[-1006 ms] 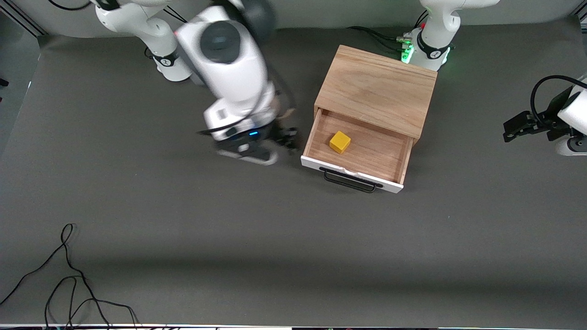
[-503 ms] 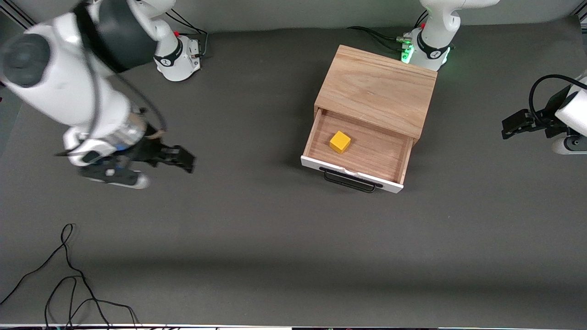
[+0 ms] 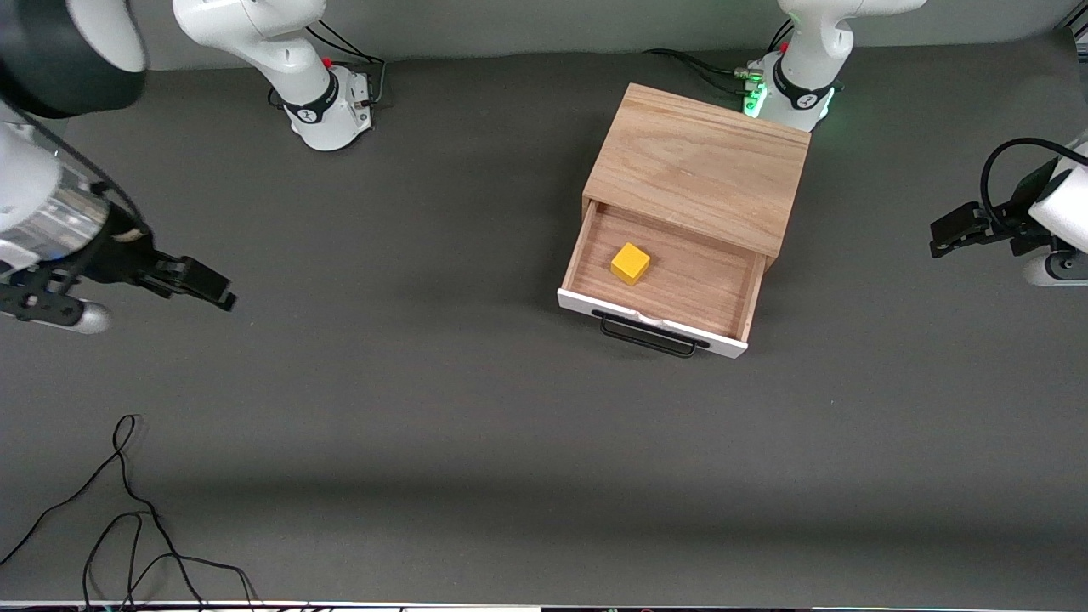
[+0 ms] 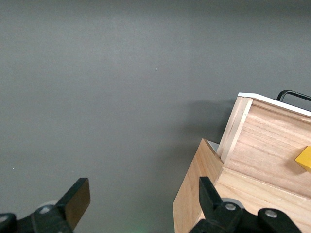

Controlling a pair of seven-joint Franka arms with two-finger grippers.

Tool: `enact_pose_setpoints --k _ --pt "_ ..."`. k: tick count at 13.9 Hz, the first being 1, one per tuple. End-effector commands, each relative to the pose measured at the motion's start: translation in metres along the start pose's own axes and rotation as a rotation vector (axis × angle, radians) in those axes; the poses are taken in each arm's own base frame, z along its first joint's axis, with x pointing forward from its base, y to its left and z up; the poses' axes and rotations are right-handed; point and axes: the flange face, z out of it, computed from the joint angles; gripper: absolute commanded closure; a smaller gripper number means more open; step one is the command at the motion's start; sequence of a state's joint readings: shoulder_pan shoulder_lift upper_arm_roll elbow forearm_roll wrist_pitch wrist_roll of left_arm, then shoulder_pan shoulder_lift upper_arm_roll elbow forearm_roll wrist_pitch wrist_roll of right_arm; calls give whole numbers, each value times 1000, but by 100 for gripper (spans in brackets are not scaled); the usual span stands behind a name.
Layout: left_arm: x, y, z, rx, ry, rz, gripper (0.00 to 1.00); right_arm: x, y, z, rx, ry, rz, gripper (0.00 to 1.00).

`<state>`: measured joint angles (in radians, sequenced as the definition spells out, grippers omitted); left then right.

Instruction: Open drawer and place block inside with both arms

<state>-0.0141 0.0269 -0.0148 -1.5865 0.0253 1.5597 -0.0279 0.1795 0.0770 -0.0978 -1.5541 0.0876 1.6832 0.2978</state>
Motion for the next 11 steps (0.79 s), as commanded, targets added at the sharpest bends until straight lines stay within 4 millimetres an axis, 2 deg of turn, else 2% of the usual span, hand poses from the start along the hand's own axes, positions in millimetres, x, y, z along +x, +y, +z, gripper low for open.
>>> enact_pose_setpoints --k 1,3,5,11 --pt "-5 -1 -7 -4 -6 17 0 -9 13 -5 10 -33 -90 0" --pt "-5 -1 -6 -3 -9 17 0 -2 12 -9 7 -27 -87 0" --pt "-6 -1 -8 -4 -6 17 0 2 20 -7 4 -36 -76 0" --pt "-6 1 -6 -5 -18 19 0 0 34 -6 -53 -68 -156 0"
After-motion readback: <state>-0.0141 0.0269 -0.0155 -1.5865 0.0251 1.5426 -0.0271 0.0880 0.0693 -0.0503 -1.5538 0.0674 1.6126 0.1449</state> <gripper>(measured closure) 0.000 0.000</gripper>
